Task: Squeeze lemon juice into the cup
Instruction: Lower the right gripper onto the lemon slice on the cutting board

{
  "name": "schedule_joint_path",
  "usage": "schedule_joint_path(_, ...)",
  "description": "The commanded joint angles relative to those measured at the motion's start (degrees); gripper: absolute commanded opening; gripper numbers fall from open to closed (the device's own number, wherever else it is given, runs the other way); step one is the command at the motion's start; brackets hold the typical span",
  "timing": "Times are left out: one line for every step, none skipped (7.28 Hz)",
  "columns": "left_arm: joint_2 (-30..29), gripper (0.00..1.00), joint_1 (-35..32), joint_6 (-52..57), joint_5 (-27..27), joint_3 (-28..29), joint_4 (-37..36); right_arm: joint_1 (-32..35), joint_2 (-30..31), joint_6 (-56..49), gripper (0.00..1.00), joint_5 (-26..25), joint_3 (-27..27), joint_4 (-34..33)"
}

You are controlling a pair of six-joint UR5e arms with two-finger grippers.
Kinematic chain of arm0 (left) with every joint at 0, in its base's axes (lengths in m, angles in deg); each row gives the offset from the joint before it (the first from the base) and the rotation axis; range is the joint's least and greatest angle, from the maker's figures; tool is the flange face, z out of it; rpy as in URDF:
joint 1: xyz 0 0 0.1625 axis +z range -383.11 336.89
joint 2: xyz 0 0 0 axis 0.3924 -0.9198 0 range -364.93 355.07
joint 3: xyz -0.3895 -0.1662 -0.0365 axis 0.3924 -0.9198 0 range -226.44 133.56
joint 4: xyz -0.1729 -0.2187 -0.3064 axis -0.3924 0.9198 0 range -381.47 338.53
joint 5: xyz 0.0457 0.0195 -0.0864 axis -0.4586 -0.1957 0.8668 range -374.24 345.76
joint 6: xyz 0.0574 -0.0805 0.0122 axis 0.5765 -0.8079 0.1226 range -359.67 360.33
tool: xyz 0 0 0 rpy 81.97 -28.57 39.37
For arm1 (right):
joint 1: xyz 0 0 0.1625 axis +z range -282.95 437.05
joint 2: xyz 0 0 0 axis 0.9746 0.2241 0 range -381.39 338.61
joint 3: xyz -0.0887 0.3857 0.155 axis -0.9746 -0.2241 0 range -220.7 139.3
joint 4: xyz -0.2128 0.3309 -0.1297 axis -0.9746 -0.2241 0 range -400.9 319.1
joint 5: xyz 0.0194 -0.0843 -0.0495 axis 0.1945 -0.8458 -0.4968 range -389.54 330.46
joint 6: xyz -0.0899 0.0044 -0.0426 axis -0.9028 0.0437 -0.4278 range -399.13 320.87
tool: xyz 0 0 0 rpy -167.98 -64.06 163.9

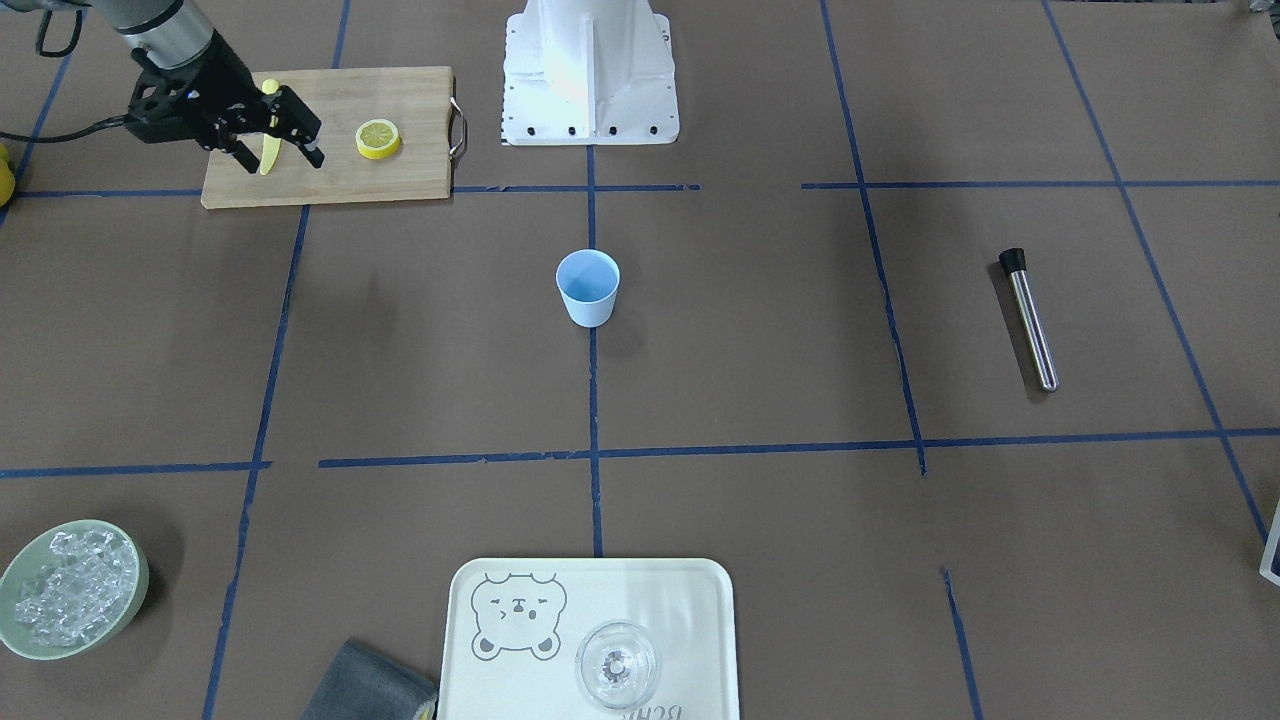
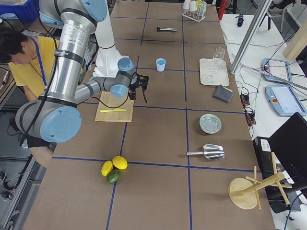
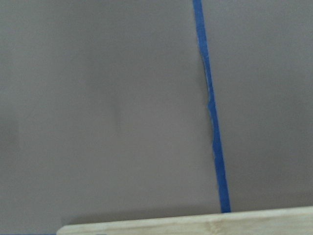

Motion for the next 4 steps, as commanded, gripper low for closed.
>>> schedule_joint_path(0.47, 1.00, 0.65, 0.22, 0.03, 0.20, 3.41, -16.07, -0.11, 9.66, 1.00, -15.31, 3.44, -5.81)
schedule_joint_path(0.99, 1.00, 0.65, 0.05, 0.20, 0.20, 3.33, -20.83, -0.45, 11.27, 1.00, -19.99, 3.53, -9.38)
schedule_joint_path(1.09, 1.00, 0.65, 0.05, 0.20, 0.20, 3.24, -21.75, -2.55, 13.29, 1.00, -20.30, 3.53, -12.38)
schedule_joint_path(1.43, 1.00, 0.65, 0.05, 1.07, 0.11, 3.24, -22.63, -5.00, 13.39, 1.00, -20.48, 3.09, -15.97)
